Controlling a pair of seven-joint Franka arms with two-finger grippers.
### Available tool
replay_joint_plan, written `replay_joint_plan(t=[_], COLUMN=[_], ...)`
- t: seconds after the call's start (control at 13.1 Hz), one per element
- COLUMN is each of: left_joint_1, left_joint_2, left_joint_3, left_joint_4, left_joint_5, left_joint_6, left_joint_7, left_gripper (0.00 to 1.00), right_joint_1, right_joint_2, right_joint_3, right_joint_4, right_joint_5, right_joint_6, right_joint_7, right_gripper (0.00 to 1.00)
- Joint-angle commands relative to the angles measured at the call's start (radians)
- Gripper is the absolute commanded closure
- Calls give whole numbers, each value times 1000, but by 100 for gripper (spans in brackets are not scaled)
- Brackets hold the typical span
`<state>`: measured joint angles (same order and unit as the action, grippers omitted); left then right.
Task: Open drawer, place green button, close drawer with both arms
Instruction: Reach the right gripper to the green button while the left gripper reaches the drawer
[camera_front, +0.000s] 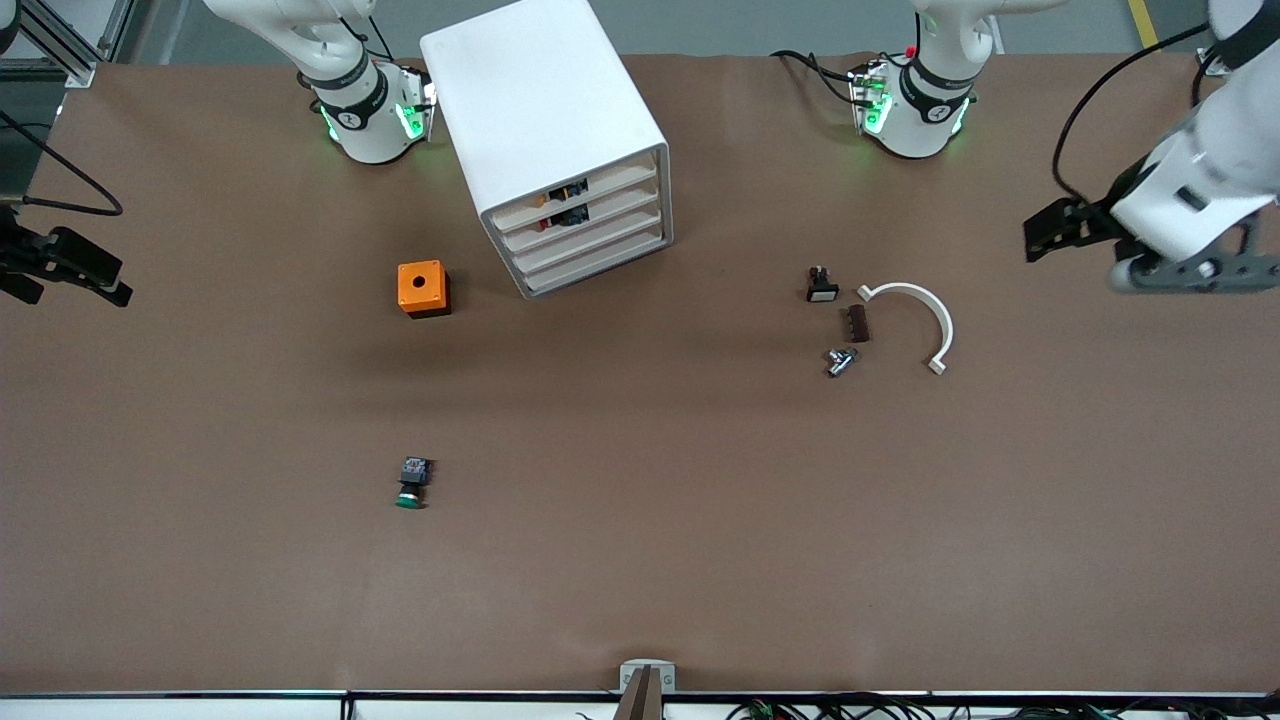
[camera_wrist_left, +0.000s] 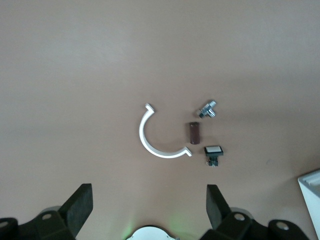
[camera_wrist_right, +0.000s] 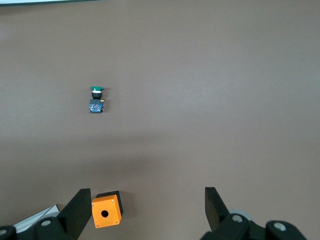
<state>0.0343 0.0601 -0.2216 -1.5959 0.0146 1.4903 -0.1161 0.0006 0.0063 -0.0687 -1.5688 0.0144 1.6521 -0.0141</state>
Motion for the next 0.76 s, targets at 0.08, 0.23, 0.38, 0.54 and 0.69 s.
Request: replay_joint_plan(t=[0.08, 0.23, 0.38, 0.54, 0.69], left_joint_1=[-20, -25, -53, -83, -106], left_joint_2=[131, 197, 243, 302, 361], left_joint_3=[-38, -38, -38, -38, -39], left_joint_4=[39, 42, 42, 44, 82], left_joint_5=[-54, -108, -110, -114, -123], left_joint_6=[4, 5, 5, 5, 5], left_joint_7=[-42, -77, -82, -161, -311], left_gripper=[0, 0, 0, 0, 0], right_joint_1=[-4, -2, -2, -2, -2], right_joint_2=[59, 122, 187, 269, 354], right_joint_3=[45, 72, 104, 148, 188], right_joint_4=[-14, -14, -14, -14, -14], right_joint_5=[-2, -2, -1, -1, -1], right_joint_6=[44, 107, 185, 280, 389], right_joint_7=[2, 9, 60, 136, 219], right_gripper=[0, 0, 0, 0, 0])
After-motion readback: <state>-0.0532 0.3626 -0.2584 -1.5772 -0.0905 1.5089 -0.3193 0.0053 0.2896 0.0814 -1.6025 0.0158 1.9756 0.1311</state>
